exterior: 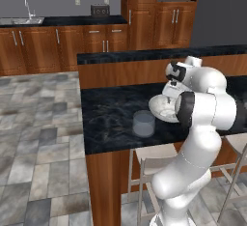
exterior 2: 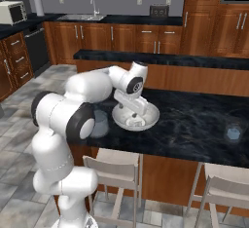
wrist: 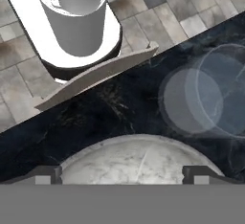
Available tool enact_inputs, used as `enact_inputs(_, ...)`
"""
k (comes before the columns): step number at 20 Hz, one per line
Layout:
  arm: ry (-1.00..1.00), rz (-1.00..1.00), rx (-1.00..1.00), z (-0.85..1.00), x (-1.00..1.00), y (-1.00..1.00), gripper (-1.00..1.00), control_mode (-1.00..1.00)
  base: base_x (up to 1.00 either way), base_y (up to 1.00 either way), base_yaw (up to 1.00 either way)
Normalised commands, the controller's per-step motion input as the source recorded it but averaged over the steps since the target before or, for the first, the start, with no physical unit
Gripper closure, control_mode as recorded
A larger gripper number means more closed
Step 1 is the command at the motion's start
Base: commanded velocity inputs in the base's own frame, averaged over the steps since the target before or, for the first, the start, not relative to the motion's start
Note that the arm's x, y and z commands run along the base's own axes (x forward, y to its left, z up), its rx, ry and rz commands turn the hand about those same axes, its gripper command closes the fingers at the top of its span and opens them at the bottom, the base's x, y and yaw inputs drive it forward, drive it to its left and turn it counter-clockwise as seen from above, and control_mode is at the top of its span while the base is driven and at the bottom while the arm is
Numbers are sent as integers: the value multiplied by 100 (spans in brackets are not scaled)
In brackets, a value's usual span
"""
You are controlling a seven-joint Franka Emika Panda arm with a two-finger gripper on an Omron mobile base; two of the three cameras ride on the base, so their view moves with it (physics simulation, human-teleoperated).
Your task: There are four ice cubes in the ice bowl. Place two ice cubes in each glass of water.
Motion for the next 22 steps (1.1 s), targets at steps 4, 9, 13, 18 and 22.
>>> enact_inputs(4, 1, 4, 1, -43, 31, 0, -100, -100, 0, 0, 0)
enact_inputs(9, 1, 0, 2, -28, 36, 0, -100, -100, 0, 0, 0)
enact_inputs(13, 16, 0, 0, -28, 24, 0, -100, -100, 0, 0, 0)
enact_inputs(18, 14, 0, 0, -25, 8, 0, -100, -100, 0, 0, 0)
enact_inputs(22, 9, 0, 1, -19, 13, -1, -100, -100, 0, 0, 0)
